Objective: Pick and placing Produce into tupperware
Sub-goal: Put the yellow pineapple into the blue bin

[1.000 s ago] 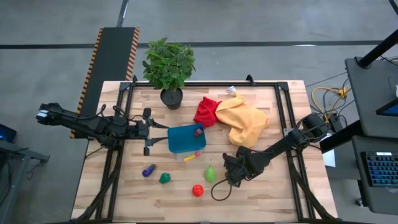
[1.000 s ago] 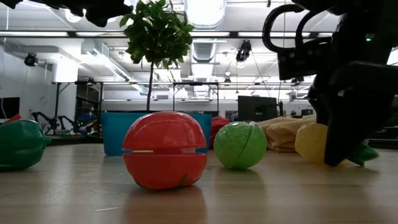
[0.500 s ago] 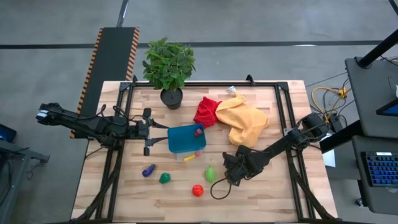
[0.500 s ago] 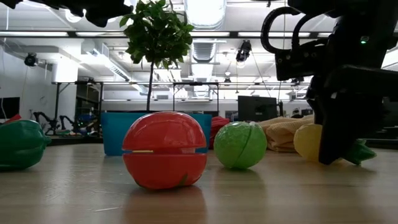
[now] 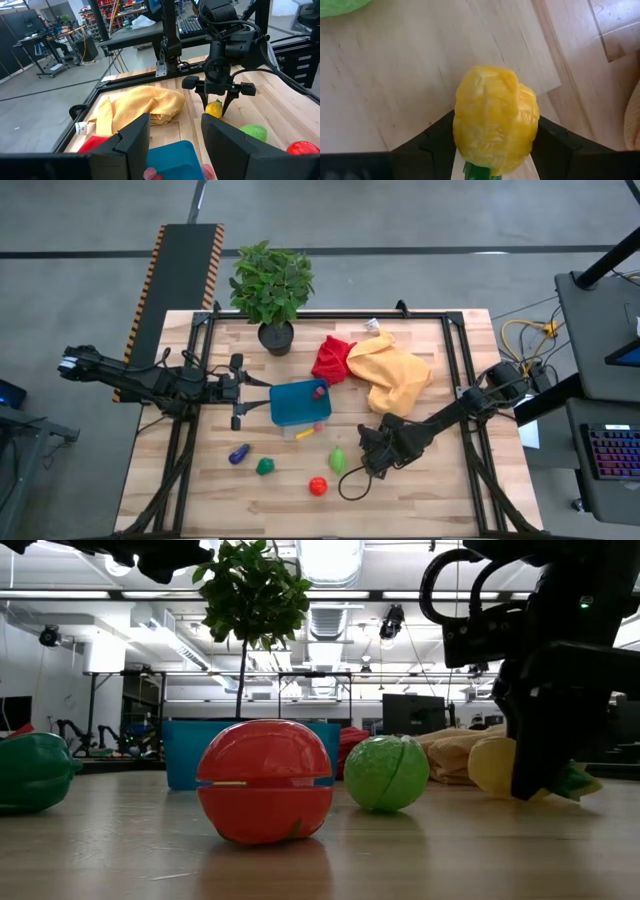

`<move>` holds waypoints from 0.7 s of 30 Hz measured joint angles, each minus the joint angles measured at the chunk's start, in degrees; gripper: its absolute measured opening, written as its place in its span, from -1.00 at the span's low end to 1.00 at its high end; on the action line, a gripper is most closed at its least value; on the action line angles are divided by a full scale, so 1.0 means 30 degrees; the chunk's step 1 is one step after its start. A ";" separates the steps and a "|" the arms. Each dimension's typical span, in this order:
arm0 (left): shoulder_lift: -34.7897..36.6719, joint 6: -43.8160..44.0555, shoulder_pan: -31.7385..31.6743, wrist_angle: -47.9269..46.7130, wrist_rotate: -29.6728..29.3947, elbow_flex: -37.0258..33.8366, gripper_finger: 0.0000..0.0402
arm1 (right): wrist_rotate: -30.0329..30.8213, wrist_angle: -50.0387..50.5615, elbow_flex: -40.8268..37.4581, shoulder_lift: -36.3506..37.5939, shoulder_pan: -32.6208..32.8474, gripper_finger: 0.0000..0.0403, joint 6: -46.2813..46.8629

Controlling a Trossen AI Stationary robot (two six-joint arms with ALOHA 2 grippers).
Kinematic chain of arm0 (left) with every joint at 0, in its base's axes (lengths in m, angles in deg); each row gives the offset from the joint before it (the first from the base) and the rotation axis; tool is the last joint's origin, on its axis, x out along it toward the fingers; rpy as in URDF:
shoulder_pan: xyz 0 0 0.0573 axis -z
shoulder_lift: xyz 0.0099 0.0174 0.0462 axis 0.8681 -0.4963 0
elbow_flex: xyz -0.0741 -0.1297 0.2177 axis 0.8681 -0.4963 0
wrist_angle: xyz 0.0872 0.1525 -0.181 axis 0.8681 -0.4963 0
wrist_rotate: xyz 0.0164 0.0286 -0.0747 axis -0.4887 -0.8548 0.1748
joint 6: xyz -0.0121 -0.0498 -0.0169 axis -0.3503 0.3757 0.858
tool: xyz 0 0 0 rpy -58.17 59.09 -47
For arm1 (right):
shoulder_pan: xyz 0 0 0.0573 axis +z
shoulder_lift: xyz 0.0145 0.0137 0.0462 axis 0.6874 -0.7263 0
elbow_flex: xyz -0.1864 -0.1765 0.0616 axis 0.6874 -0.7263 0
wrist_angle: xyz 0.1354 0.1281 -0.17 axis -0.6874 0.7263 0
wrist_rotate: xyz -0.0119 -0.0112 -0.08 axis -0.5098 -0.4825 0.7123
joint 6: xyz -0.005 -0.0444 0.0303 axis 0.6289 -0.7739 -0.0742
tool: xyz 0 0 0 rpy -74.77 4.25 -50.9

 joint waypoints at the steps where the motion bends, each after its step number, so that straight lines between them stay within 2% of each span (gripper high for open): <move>1: -0.0007 0.0000 0.0001 -0.0006 -0.0001 0.0000 -0.18 | -0.0029 0.0111 0.0046 0.0004 0.0000 0.00 -0.0003; 12: -0.0007 0.0000 0.0001 0.0000 -0.0001 0.0000 -0.18 | -0.0035 0.0715 0.0953 0.0135 -0.0365 -0.01 -0.0826; 21: -0.0007 0.0000 0.0000 -0.0006 0.0005 0.0000 -0.18 | -0.0027 0.0635 0.2235 0.0135 -0.1475 -0.01 -0.2924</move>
